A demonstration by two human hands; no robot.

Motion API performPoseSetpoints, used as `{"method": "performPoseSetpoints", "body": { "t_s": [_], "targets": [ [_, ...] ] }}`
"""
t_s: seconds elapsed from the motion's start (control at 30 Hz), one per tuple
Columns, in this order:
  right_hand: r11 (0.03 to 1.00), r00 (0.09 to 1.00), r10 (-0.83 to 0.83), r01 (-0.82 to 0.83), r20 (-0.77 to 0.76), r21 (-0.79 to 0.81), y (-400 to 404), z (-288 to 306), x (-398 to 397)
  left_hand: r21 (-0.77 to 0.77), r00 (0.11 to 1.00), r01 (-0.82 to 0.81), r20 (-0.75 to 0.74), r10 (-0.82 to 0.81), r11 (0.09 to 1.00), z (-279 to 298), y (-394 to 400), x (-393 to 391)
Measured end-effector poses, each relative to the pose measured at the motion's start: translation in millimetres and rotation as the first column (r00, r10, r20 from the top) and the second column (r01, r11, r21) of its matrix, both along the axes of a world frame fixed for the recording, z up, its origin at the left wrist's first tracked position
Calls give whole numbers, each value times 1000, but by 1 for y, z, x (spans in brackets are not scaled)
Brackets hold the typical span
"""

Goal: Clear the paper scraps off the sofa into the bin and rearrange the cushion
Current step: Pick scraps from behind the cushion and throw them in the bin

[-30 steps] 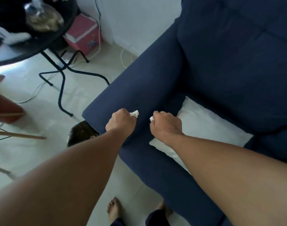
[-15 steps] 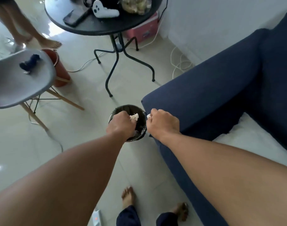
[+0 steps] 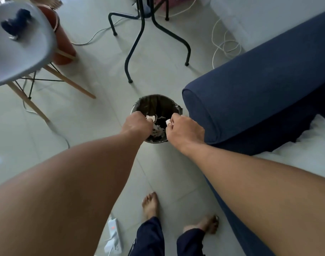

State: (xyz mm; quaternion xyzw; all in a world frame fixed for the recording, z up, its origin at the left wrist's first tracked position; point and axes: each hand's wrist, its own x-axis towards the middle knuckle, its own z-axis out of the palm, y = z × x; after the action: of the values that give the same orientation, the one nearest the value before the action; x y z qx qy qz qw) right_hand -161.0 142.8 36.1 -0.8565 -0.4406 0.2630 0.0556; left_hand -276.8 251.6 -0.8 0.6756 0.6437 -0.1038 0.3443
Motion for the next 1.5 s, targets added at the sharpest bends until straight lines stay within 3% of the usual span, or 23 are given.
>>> {"method": "performPoseSetpoints", "body": {
  "t_s": [0.4,0.63,0.77,0.9,1.5],
  "targets": [
    [996,998,-59,57,-23,-62,17,-36,-9,18,999,44,-3,-44,999,-31,5,-22],
    [998,998,-55,55,-27,9,37,-39,-25,13,994,88,-66,-87,996,-42,3,-36],
    [997,998,-39,35,-50,-67,42,-47,-26,15,987,138,-88,-136,990,-45,-3,-35],
    [987,996,-23,8,-90,-159,34,-54,-21,11,981,162,-108,-160,987,-44,-8,-28],
    [963,997,0,-19,-71,-269,-38,-56,-5,1,912,364,-201,-357,931,-29,-54,-15]
  ]
}}
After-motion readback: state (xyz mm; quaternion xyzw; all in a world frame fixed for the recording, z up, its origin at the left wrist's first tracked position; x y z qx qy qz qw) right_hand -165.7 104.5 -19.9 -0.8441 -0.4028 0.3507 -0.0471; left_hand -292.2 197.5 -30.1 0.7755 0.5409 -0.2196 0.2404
